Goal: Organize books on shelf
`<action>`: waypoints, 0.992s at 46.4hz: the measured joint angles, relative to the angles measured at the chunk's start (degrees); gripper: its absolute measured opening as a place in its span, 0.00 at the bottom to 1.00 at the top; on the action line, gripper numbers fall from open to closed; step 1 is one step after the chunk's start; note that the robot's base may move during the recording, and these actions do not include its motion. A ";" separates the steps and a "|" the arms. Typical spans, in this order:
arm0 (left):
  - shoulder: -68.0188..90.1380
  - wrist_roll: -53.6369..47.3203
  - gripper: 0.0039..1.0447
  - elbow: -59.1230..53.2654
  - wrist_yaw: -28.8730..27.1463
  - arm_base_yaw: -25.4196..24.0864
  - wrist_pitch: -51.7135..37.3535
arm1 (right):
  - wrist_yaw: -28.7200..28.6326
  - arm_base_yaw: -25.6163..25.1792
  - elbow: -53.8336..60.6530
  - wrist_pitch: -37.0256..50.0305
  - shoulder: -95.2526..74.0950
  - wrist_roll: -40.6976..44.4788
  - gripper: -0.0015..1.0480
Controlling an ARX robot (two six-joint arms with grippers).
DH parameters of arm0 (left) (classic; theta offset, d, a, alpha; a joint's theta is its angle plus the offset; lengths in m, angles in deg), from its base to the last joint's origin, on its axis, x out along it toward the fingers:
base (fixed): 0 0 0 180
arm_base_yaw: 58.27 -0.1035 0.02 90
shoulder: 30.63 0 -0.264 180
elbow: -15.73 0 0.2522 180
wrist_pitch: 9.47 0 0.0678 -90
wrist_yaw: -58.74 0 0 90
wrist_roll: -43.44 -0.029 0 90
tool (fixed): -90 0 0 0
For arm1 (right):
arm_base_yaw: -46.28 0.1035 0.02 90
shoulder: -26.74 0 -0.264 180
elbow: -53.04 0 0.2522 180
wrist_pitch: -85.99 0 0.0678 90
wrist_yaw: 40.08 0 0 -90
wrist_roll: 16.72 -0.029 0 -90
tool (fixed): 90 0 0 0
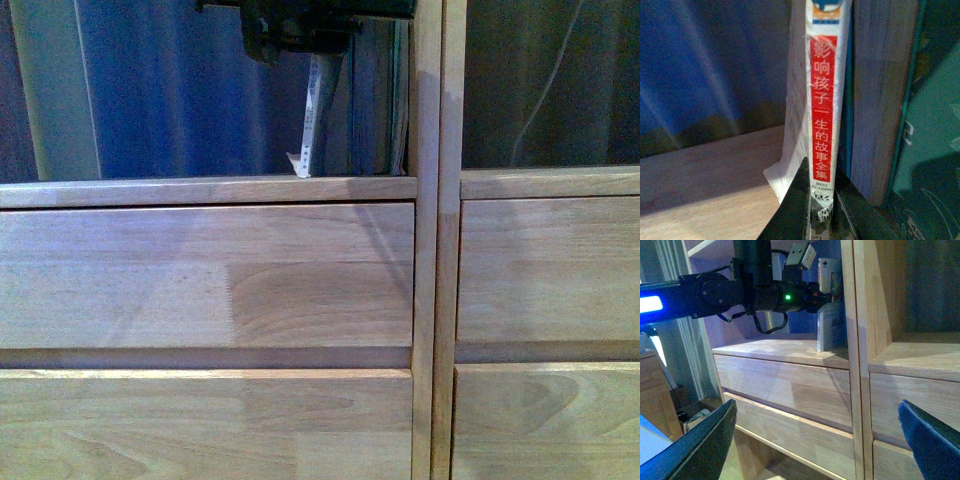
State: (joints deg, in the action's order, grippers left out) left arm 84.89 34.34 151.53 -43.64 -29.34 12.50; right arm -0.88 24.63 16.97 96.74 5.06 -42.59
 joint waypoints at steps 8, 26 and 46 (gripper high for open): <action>-4.35 -1.73 0.29 -10.16 0.55 0.57 -5.46 | 0.00 0.00 0.00 0.00 0.00 0.02 0.93; -16.20 -6.25 0.94 -28.79 0.83 -0.17 -14.12 | 0.00 0.00 0.00 0.00 0.00 0.02 0.93; -53.44 0.66 0.93 -65.79 20.48 -16.48 -33.70 | 0.00 0.00 0.00 0.00 0.00 0.02 0.93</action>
State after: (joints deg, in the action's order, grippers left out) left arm 31.45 34.99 85.74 -23.16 -45.82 -21.21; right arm -0.88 24.63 16.97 96.74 5.06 -42.56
